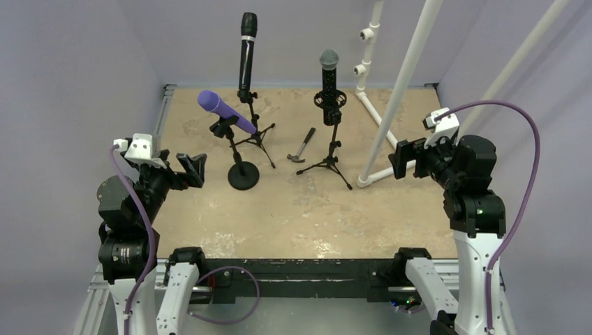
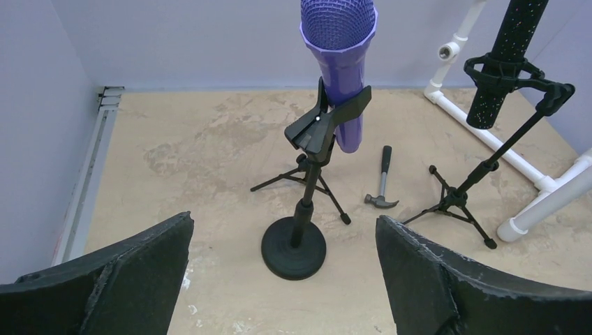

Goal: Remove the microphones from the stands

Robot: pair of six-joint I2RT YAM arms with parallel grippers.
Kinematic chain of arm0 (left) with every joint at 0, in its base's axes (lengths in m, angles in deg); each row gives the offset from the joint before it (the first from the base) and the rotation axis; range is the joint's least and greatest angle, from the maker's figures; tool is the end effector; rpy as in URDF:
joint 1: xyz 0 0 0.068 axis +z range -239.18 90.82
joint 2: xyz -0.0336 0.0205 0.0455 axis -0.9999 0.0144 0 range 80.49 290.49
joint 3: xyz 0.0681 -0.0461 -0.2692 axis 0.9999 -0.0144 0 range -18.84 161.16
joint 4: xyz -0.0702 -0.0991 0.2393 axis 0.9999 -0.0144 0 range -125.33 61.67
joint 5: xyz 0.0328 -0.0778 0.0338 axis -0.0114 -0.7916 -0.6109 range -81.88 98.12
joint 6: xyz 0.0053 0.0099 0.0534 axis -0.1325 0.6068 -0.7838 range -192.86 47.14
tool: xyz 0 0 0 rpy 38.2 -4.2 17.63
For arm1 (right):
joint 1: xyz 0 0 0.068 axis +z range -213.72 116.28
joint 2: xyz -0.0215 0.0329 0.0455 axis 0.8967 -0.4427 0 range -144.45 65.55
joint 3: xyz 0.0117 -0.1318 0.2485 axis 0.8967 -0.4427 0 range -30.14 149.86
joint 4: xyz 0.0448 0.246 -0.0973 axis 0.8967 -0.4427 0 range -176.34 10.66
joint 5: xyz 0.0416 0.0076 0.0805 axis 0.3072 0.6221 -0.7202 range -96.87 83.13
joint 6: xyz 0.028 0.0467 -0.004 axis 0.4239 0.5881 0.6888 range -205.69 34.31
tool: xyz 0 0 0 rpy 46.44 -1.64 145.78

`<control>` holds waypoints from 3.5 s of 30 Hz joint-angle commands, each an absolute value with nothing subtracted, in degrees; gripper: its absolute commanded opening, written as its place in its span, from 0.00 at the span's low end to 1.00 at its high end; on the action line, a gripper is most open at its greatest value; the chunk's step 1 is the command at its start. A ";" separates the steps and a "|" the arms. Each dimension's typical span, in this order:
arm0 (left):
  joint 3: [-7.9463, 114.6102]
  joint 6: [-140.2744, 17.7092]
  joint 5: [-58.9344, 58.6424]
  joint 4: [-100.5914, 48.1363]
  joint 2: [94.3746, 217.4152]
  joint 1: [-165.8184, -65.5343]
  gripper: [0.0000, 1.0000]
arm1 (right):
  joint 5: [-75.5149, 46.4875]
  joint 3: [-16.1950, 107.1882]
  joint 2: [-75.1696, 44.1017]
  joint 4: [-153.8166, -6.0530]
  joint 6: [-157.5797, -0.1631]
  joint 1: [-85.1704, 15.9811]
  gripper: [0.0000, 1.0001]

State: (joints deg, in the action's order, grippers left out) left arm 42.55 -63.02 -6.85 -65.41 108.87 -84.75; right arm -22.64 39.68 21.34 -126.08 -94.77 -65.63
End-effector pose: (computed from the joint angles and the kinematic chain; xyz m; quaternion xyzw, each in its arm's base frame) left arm 0.0684 -0.0042 0.4233 -0.0020 0.7309 -0.1271 0.6705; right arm 0.1280 0.0054 0.4276 -0.1286 0.8105 0.0589 0.5684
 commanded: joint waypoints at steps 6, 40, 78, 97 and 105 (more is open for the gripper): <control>43.43 -65.16 -5.26 -65.85 110.09 -84.35 1.00 | -22.26 39.83 21.46 -125.95 -95.42 -65.48 0.99; 34.20 -75.92 -27.61 -46.46 121.92 -84.40 1.00 | -47.95 57.54 11.04 -136.65 -99.97 -57.45 0.94; 3.45 -61.48 -38.86 44.06 154.29 -83.86 0.68 | -42.88 52.61 1.24 -132.50 -106.03 -34.13 0.85; 6.08 -58.71 -45.19 46.85 159.44 -85.90 0.08 | -41.15 51.50 1.19 -132.16 -106.92 -33.66 0.83; 4.40 -53.96 -51.89 45.88 155.36 -85.93 0.00 | -40.94 52.99 1.10 -132.22 -104.32 -33.58 0.81</control>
